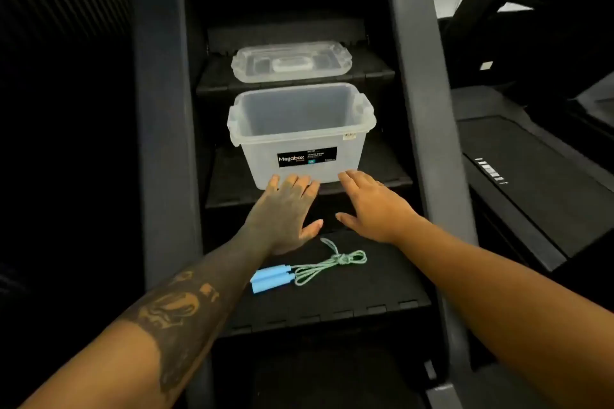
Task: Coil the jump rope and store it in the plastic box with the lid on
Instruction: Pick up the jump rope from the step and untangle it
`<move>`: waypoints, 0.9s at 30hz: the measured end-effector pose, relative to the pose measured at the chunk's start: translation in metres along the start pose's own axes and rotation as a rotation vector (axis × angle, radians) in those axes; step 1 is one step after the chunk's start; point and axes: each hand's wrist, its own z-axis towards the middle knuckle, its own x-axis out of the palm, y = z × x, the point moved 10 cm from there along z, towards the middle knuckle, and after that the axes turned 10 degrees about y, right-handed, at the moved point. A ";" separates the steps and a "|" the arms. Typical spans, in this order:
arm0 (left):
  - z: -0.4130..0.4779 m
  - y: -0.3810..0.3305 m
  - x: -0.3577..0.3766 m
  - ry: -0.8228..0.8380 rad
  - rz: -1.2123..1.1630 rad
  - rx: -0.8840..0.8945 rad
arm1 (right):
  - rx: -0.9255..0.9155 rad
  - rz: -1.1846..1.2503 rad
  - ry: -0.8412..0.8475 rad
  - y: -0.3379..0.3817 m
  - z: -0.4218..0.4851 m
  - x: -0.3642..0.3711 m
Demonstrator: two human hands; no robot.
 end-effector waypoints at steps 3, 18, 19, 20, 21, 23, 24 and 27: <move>0.009 -0.009 0.049 0.077 -0.011 -0.012 | 0.043 0.020 0.096 -0.009 0.014 0.042; 0.062 -0.068 0.263 0.438 -0.341 -0.099 | 0.132 0.031 0.487 -0.065 0.075 0.260; 0.066 -0.069 0.271 0.437 -0.369 -0.111 | 0.138 0.033 0.491 -0.067 0.079 0.269; 0.070 -0.071 0.278 0.438 -0.388 -0.121 | 0.145 0.033 0.495 -0.069 0.082 0.277; 0.074 -0.073 0.284 0.436 -0.399 -0.130 | 0.151 0.032 0.496 -0.071 0.085 0.283; 0.081 -0.076 0.295 0.433 -0.404 -0.140 | 0.156 0.031 0.498 -0.073 0.092 0.294; 0.084 -0.077 0.298 0.432 -0.400 -0.141 | 0.161 0.032 0.496 -0.074 0.095 0.297; 0.091 -0.079 0.302 0.400 -0.391 -0.157 | 0.165 0.041 0.471 -0.075 0.102 0.302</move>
